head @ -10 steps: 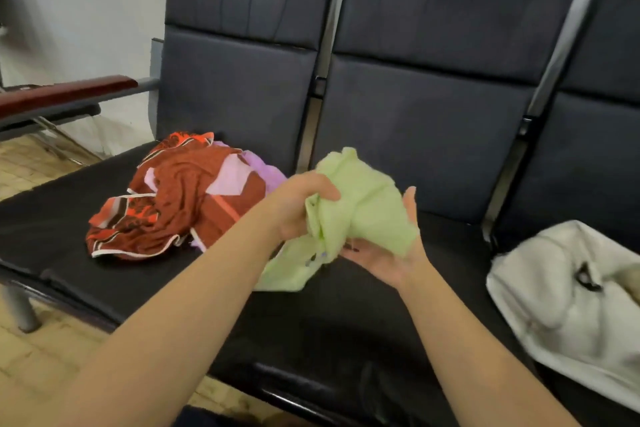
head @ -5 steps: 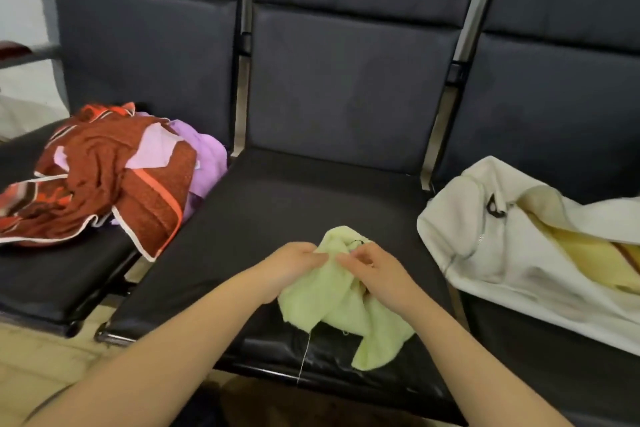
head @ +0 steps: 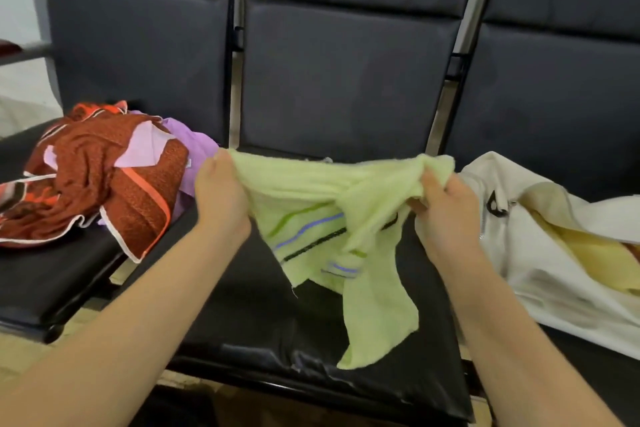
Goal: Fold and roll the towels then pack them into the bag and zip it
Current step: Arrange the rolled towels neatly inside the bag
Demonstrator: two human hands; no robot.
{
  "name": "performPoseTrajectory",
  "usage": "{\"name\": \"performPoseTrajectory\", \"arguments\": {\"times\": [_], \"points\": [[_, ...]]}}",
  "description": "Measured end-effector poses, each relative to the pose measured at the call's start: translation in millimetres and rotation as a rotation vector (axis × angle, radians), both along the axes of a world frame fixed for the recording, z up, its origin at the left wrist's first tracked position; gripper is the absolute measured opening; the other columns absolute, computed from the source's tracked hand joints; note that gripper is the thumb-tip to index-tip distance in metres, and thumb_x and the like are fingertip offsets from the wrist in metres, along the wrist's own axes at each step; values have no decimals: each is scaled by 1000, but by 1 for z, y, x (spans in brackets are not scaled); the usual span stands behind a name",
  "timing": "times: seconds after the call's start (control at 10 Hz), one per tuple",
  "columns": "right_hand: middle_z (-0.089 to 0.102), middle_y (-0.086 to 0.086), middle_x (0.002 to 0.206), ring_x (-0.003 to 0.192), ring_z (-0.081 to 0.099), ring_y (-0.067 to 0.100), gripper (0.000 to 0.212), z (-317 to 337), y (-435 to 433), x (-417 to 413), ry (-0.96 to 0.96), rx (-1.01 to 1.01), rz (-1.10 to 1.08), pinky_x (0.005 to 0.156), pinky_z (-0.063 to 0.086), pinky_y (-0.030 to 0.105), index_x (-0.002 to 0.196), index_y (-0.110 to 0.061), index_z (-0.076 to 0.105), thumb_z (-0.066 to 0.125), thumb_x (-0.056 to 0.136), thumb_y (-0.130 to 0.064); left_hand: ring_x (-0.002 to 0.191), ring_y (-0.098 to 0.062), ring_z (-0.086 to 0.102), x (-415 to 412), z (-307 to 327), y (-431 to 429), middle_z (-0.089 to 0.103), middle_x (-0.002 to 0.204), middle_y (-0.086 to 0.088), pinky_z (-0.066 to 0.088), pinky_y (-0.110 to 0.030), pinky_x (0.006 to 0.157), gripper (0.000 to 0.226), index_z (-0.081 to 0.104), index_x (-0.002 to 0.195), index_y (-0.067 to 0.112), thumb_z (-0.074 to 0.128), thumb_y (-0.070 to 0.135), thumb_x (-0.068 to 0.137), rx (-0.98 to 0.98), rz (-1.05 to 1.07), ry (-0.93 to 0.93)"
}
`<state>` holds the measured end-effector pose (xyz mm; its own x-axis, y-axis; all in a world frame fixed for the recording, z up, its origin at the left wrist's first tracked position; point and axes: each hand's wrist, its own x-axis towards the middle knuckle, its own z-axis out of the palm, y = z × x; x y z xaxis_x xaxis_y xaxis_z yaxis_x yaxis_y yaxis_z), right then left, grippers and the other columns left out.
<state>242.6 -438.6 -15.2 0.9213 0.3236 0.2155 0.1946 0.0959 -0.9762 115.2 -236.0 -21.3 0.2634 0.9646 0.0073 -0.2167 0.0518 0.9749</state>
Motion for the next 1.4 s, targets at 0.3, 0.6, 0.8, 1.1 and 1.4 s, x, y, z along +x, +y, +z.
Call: {"name": "performPoseTrajectory", "arguments": {"times": [0.3, 0.6, 0.8, 1.1, 1.4], "points": [[59, 6, 70, 60, 55, 13, 46, -27, -13, 27, 551, -314, 247, 62, 50, 29, 125, -9, 48, 70, 85, -14, 60, -19, 64, -33, -24, 35, 67, 75, -10, 53, -26, 60, 12, 67, 75, 10, 73, 20, 78, -184, -751, 525], [59, -6, 88, 78, 60, 14, 41, -67, 12, -12, 41, -1343, 406, 63, 49, 23, 94, -23, 57, 67, 77, -59, 99, -27, 59, -20, -95, 47, 60, 99, -2, 48, -36, 87, 56, 55, 91, 17, 56, 71, 75, 535, -549, 1418], [46, 3, 76, 69, 44, 23, 24, -75, 29, -4, -319, -1641, 517, 49, 35, 27, 69, -16, 43, 47, 90, -5, 111, -29, 54, 7, -97, 30, 59, 122, -14, 40, -31, 90, 34, 60, 113, 4, 48, 30, 95, 515, -667, 1320], [55, 16, 108, 93, 51, 30, 18, 132, 35, 77, -480, -606, -203, 71, 35, 30, 114, -11, 46, 39, 97, -12, 56, -11, 36, 42, 135, 68, 37, 63, 2, 28, -15, 39, 29, 51, 70, 15, 61, 37, 86, 451, -188, 364], [62, 5, 103, 95, 64, 18, 44, 189, 5, 72, 95, 259, 0, 81, 57, 34, 123, -14, 57, 58, 85, 9, 88, -20, 64, 8, 186, 95, 66, 93, -5, 55, -34, 76, 15, 65, 97, 9, 68, 19, 87, 208, -387, 201]]}}
